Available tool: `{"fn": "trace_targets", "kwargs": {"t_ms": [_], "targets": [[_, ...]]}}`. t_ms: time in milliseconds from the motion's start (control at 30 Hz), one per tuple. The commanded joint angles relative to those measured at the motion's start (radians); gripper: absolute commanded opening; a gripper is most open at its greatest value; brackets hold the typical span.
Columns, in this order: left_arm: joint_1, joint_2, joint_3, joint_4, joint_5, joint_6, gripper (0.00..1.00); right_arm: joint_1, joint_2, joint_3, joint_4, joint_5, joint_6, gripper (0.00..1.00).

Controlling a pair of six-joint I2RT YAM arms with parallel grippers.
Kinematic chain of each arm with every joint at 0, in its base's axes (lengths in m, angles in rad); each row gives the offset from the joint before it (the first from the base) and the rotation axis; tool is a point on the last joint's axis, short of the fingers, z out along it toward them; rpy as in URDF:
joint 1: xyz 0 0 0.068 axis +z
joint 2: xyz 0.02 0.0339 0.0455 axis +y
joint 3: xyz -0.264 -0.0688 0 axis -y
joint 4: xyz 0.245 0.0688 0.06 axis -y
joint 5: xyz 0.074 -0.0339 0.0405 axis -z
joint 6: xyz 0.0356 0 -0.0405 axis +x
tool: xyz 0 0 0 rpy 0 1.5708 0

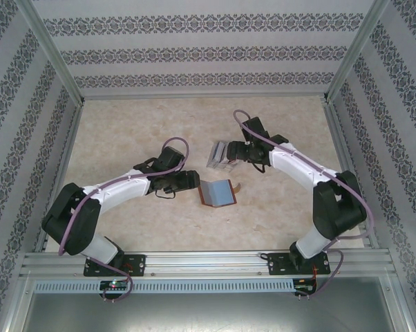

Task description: Put the credit cards into the card holder

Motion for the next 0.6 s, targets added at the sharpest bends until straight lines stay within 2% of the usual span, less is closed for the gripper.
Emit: {"fn": "trace_targets", "kwargs": {"t_ms": [0, 200, 433, 567], "targets": [[-0.011, -0.024, -0.013, 0.027, 0.004, 0.010, 0.78, -0.029, 0.052, 0.039, 0.059, -0.086, 0.048, 0.81], [-0.011, -0.032, -0.016, 0.024, 0.031, 0.020, 0.79, -0.056, 0.106, 0.081, 0.094, -0.179, 0.060, 0.64], [-0.011, -0.035, -0.038, 0.033, 0.019, 0.021, 0.79, -0.073, 0.146, 0.086, 0.136, -0.286, 0.098, 0.57], [-0.011, -0.028, -0.039, 0.017, 0.021, 0.027, 0.79, -0.074, 0.154, 0.068, 0.152, -0.316, 0.125, 0.62]]}}
